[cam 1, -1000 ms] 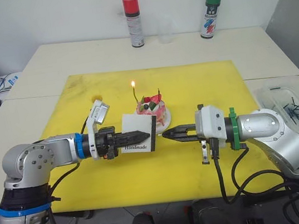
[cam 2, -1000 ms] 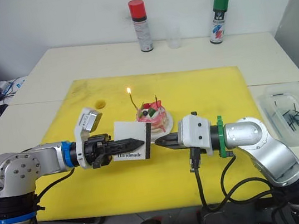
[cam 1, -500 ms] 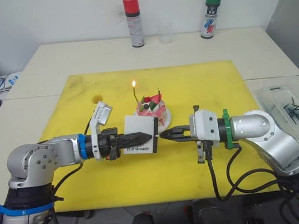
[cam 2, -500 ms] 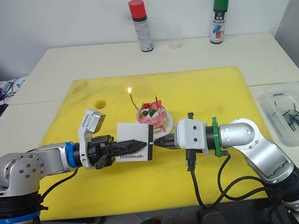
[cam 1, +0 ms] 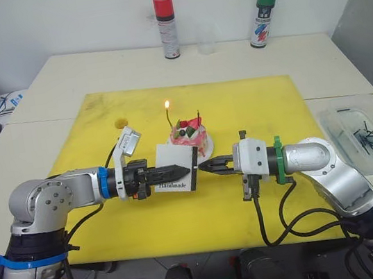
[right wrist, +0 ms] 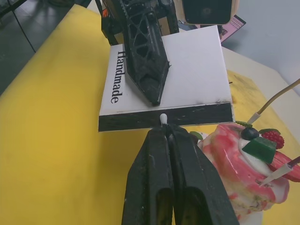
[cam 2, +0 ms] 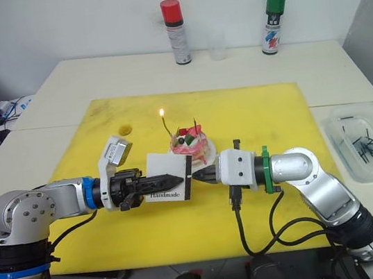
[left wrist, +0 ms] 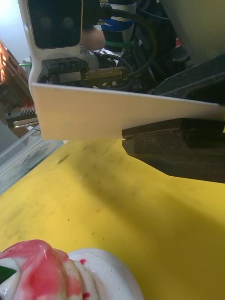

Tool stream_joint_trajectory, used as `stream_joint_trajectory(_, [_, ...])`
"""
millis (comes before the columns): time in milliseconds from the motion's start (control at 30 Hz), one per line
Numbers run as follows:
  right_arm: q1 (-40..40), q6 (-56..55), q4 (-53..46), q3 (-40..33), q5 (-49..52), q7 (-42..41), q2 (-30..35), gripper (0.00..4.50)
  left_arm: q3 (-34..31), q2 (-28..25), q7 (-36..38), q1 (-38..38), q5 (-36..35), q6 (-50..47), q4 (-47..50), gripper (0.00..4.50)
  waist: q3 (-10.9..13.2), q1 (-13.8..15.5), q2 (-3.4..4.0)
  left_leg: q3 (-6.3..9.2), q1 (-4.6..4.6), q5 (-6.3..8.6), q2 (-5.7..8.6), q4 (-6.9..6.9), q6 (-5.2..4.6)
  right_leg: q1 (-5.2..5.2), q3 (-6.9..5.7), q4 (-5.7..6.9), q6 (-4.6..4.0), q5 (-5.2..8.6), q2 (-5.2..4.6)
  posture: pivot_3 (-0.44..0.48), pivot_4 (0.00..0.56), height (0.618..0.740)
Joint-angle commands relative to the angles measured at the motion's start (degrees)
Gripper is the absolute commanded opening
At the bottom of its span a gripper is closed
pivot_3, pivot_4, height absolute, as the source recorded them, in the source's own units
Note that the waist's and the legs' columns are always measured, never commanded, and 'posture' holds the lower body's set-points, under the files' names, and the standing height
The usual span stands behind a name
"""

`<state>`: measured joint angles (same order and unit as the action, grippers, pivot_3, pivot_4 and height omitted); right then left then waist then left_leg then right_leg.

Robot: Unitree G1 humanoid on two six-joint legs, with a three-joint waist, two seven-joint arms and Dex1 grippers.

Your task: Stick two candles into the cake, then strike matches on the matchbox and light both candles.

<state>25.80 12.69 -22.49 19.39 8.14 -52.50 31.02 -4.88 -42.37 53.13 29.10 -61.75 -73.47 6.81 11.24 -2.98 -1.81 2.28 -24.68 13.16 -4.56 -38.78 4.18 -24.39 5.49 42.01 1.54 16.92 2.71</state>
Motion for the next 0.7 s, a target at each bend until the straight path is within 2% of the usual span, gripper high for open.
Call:
stream_joint_trajectory(33, [1.3, -1.0, 0.6, 0.1, -0.8, -0.4, -0.3, 0.01, -1.3, 0.3, 0.7, 1.2, -1.2, 0.2, 1.5, 0.00, 0.0, 0.0, 0.00, 0.00, 0.00, 0.00, 0.00, 0.00, 0.00, 0.00, 0.00, 0.00, 0.00, 0.00, 0.00, 0.000, 0.150, 0.684])
stream_joint_trajectory(467, [-0.7, -6.4, -3.0, 5.3, -1.8, -7.3, 1.6, 0.01, -1.5, -0.3, 2.0, 4.6, 1.5, 2.6, -1.1, 0.00, 0.0, 0.1, -0.01, 0.01, 0.00, 0.00, 0.00, 0.00, 0.00, 0.00, -0.02, -0.01, 0.00, 0.00, 0.00, 0.000, 0.150, 0.684])
stream_joint_trajectory(567, [-0.5, -4.3, -4.9, 3.2, -0.1, -7.0, 1.9, 0.01, -1.9, -2.5, 3.2, 3.9, 3.2, 3.6, -2.1, 0.00, 0.0, 0.0, 0.00, -0.01, 0.00, 0.00, 0.00, 0.00, 0.00, 0.00, 0.01, 0.00, 0.00, 0.00, 0.00, 0.000, 0.150, 0.684])
stream_joint_trajectory(700, [3.5, 1.0, -4.6, -2.8, 2.6, -3.9, 1.2, 0.01, -3.3, -6.1, 4.2, -0.1, 4.2, 4.0, -1.6, 0.00, 0.1, -0.5, 0.07, 0.00, 0.02, 0.00, -0.02, 0.01, 0.00, -0.02, 0.02, 0.03, -0.01, 0.00, 0.03, 0.000, 0.150, 0.684])
